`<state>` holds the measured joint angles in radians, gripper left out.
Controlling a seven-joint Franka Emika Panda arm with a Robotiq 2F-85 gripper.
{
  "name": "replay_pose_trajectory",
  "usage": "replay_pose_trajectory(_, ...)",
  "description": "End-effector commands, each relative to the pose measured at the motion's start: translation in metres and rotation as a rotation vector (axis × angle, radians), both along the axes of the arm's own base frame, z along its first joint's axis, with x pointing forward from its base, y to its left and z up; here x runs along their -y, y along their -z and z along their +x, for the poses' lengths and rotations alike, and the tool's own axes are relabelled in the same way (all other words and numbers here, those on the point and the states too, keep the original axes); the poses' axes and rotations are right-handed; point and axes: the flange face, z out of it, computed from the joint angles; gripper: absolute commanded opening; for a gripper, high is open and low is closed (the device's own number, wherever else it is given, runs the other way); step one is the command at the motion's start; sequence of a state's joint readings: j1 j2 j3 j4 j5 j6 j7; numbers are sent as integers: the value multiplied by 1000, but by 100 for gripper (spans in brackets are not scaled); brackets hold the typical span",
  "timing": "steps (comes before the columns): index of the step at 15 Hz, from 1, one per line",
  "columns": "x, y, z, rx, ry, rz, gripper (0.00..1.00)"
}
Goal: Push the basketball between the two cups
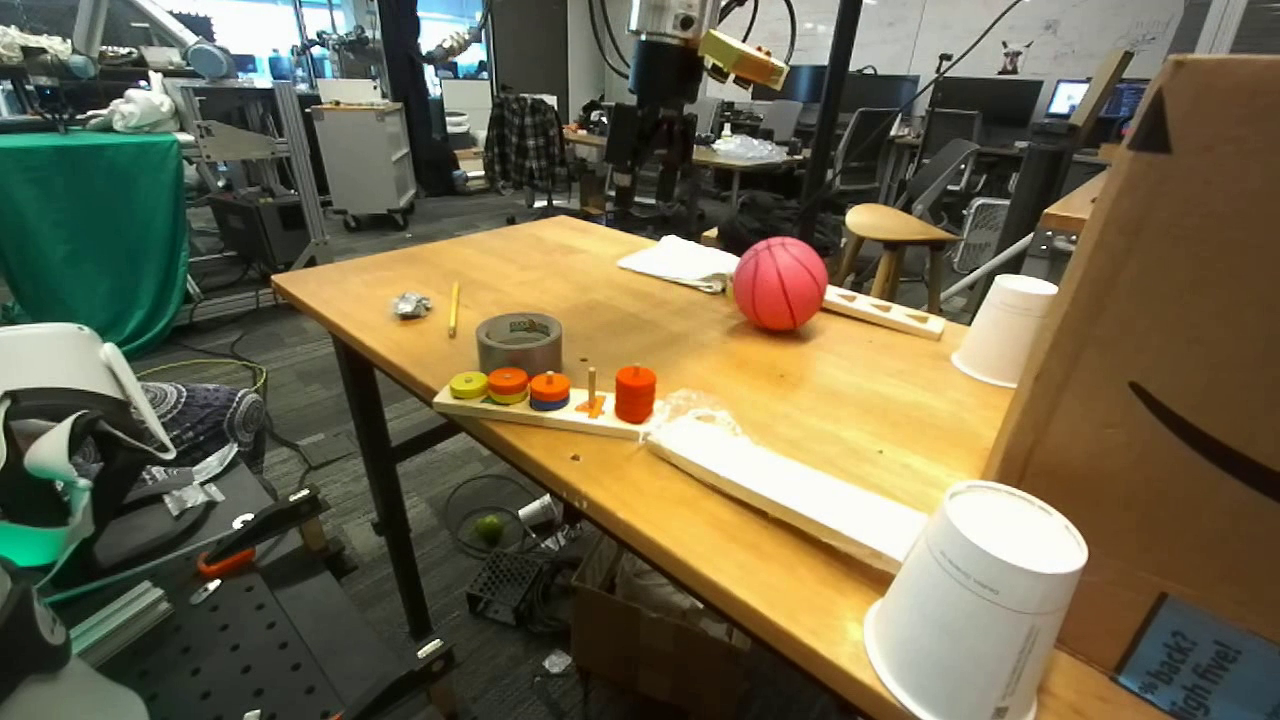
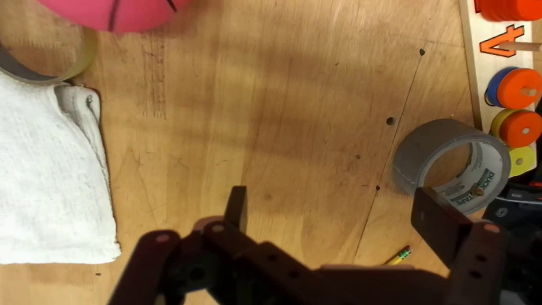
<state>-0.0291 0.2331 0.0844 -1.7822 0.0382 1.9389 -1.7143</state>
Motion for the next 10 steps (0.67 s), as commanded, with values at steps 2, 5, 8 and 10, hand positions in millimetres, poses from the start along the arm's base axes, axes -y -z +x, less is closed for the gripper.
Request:
replay_pose_trajectory(2, 10, -3, 22, -14, 58, 30, 100)
replay_pose_trajectory(5, 14, 6, 34, -17, 119, 18, 100)
replay_pose_trajectory(8, 19, 11, 48, 5, 147, 25, 100)
replay_pose_trajectory(10, 26, 14, 60, 36, 158, 24, 100)
